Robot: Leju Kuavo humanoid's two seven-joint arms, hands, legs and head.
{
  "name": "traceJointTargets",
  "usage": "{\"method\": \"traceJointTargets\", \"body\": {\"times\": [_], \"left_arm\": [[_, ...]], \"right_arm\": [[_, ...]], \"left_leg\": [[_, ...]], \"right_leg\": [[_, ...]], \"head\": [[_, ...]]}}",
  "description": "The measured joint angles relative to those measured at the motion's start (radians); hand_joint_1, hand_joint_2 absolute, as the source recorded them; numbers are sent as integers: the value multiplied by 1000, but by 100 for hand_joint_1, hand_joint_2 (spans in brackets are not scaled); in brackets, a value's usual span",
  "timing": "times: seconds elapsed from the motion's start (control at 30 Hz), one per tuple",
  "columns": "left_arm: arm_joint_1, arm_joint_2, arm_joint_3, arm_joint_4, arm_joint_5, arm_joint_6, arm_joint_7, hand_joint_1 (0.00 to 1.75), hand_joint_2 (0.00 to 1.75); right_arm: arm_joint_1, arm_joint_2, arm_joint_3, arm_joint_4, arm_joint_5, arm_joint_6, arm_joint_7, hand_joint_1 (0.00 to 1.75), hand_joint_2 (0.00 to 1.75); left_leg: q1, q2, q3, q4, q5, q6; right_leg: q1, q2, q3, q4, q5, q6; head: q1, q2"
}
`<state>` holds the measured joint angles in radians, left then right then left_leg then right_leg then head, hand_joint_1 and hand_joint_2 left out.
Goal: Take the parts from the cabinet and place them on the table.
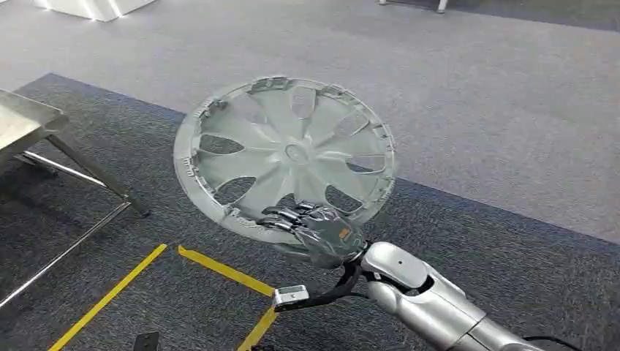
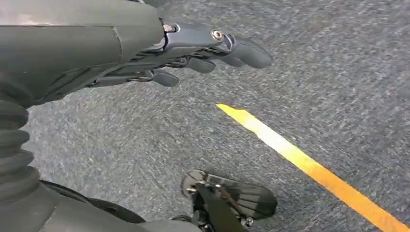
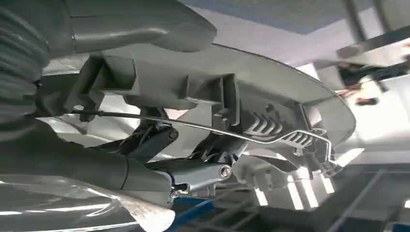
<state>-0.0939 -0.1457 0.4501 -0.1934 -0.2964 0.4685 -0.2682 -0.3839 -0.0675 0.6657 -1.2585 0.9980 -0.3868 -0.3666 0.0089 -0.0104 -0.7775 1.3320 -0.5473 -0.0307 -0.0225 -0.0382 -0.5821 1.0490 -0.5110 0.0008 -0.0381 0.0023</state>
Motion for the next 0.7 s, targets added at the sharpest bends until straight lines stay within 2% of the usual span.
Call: {"method": "traceJointTargets", "body": {"times": [0.03, 0.07, 0.1, 0.13, 0.17, 0.2, 0.27, 0.3, 0.33, 0.37, 0.4, 0.43, 0.47, 0.5, 0.53, 0.57, 0.6, 0.63, 0.67, 0.7], "left_arm": [[0, 0, 0, 0, -2, 0, 0, 0, 175], [-1, 0, 0, 0, -5, 2, 0, 0, 175], [-1, 0, 0, 0, -9, 5, 2, 0, 175], [-3, 0, -1, 0, -12, 7, 8, 0, 175], [-6, 0, -2, 0, -18, 9, 11, 0, 175], [-8, 0, -3, 0, -21, 11, 13, 0, 175], [0, 0, -6, 0, -25, 13, 16, 0, 175], [2, 2, -6, 0, -27, 16, 18, 0, 175], [3, 2, -7, 0, -29, 17, 19, 0, 175], [-2, 2, -8, 0, -29, 16, 19, 0, 175], [-8, 2, -10, 0, -32, 15, 19, 0, 175], [-9, -1, -13, 0, -37, 15, 18, 0, 175], [-9, -1, -16, 0, -39, 15, 15, 0, 175], [-9, -1, -18, 0, -43, 15, 14, 0, 175], [-9, -1, -20, 0, -47, 15, 13, 0, 175], [-10, -1, -23, 0, -50, 15, 12, 0, 175], [-11, -2, -24, 0, -50, 15, 12, 0, 175], [-10, -3, -25, 0, -50, 14, 11, 0, 175], [-14, -3, -25, 0, -53, 13, 11, 0, 175], [-14, -3, -26, 0, -60, 13, 11, 0, 175]], "right_arm": [[-7, 3, 2, 3, 1, 4, 0, 175, 175], [-15, 6, 4, 5, 1, 6, 0, 175, 175], [-23, 10, 5, 7, 1, 8, 0, 175, 175], [-32, 11, 7, 10, 1, 10, 0, 175, 175], [-40, 12, 8, 11, 1, 11, 0, 175, 175], [-45, 12, 9, 14, 1, 11, 4, 175, 175], [-53, 14, 14, 18, 3, 13, 4, 175, 175], [-54, 18, 16, 18, 3, 13, 5, 175, 175], [-58, 18, 19, 21, 3, 14, 7, 175, 175], [-63, 18, 21, 22, 1, 14, 6, 175, 175], [-64, 18, 23, 25, 2, 15, 6, 175, 175], [-62, 18, 25, 28, 4, 15, 6, 175, 175], [-61, 18, 28, 31, 5, 16, 6, 175, 175], [-58, 18, 32, 32, 4, 16, 7, 175, 175], [-54, 18, 35, 32, 4, 16, 11, 175, 175], [-51, 18, 36, 32, 3, 16, 14, 175, 175], [-50, 18, 37, 32, 3, 16, 15, 175, 175], [-50, 17, 37, 32, 2, 16, 16, 175, 175], [-50, 17, 39, 33, 3, 15, 17, 175, 175], [-48, 16, 41, 33, 6, 14, 19, 175, 175]], "left_leg": [[0, 2, 22, -46, 38, 1], [-1, 10, 61, -129, 87, 5], [-4, 30, 104, -219, 130, 12], [-16, 77, 130, -265, 123, 17], [-27, 82, 135, -285, 120, 26], [-25, 76, 131, -284, 116, 32], [-27, 52, 131, -290, 115, 39], [-17, 40, 148, -305, 121, 47], [-15, 29, 152, -312, 121, 49], [-13, 20, 152, -312, 122, 56], [-12, 4, 152, -312, 122, 58], [-12, -8, 152, -312, 120, 60], [-12, -22, 152, -311, 120, 61], [-12, -36, 154, -311, 119, 61], [-12, -50, 156, -311, 118, 61], [-11, -67, 159, -309, 116, 60], [-10, -80, 160, -307, 113, 56], [-7, -91, 156, -303, 109, 50], [-13, -103, 147, -289, 106, 45], [-7, -111, 141, -293, 109, 41]], "right_leg": [[0, -12, 4, 0, -4, 1], [1, -24, 11, 0, -8, 2], [1, -35, 19, 0, -13, 4], [3, -45, 23, -3, -17, 7], [11, -55, 22, -2, -20, 13], [11, -63, 23, -6, -20, 18], [13, -88, 36, -17, -22, 27], [13, -90, 38, -20, -33, 38], [9, -38, 33, 0, -45, 41], [8, 5, -1, 62, -73, 38], [9, 23, -46, 145, -105, 39], [10, 31, -90, 219, -129, 40], [11, 35, -133, 281, -138, 40], [11, 36, -154, 290, -119, 38], [11, 37, -149, 254, -77, 37], [10, 40, -124, 180, -21, 35], [8, 57, -91, 91, 33, 34], [1, 112, -68, 21, 54, 33], [-7, 134, -43, -4, 43, 32], [-1, 124, -46, 2, 41, 30]], "head": [[-1, 0], [-1, 0], [0, 0], [0, 0], [-3, 0], [0, 0], [-2, 0], [-1, 0], [4, 0], [5, 0], [8, 0], [9, 0], [9, 0], [8, 0], [8, 0], [9, 0], [9, 0], [9, 0], [8, 0], [8, 0]]}}
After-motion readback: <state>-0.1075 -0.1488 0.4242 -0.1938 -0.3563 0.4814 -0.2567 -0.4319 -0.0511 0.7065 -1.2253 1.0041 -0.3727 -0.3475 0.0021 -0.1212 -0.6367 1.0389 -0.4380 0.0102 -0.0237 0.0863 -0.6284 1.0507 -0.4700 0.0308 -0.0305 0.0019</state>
